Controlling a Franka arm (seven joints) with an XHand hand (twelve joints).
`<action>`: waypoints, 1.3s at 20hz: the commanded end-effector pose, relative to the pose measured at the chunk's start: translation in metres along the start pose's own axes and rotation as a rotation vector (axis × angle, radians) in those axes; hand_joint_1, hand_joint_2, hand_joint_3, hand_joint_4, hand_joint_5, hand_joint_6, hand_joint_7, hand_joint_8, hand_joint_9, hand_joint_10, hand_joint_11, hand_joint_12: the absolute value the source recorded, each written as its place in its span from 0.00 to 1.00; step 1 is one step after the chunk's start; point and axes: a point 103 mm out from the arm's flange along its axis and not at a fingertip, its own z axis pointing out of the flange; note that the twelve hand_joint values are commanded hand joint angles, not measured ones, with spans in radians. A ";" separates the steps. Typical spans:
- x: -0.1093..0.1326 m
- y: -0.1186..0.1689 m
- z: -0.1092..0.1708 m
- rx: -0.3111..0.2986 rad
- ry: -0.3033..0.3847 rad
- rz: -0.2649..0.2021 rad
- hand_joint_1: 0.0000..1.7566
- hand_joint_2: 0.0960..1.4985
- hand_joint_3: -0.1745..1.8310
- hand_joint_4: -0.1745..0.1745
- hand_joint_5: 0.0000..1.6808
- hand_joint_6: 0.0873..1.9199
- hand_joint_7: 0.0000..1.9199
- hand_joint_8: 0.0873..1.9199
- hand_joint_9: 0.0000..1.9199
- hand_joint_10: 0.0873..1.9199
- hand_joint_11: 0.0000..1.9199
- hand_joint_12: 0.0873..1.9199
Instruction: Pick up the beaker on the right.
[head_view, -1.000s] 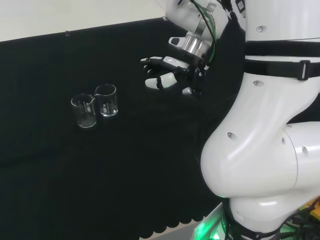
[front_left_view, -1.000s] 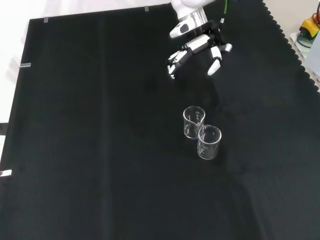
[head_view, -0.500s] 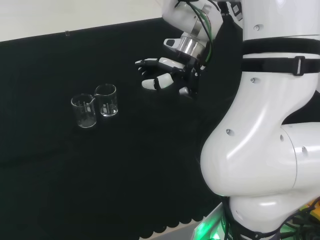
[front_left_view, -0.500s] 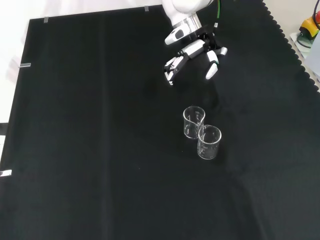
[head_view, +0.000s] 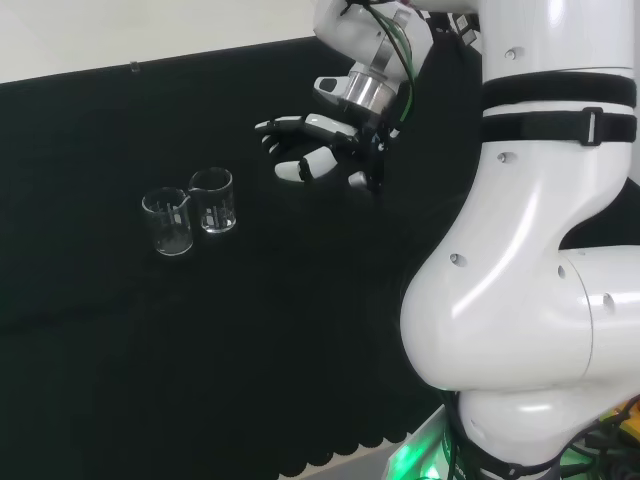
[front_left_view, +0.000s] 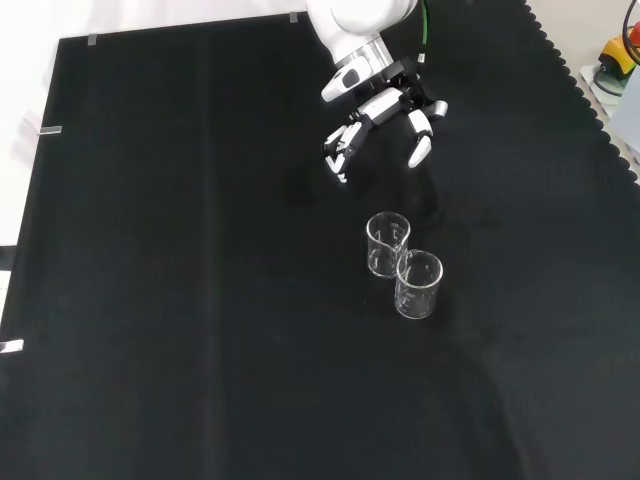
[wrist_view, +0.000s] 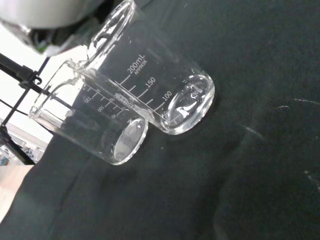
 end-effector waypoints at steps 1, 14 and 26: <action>0.002 0.012 0.013 -0.024 0.047 -0.019 0.49 0.20 0.59 0.35 0.23 0.00 0.19 0.30 0.26 0.29 0.00 0.70; 0.009 0.019 0.021 -0.037 0.082 -0.056 0.50 0.19 0.61 0.35 0.24 0.00 0.19 0.30 0.26 0.29 0.00 0.70; 0.011 0.030 0.043 -0.036 0.125 -0.060 0.50 0.19 0.61 0.36 0.25 0.00 0.15 0.29 0.20 0.28 0.00 0.67</action>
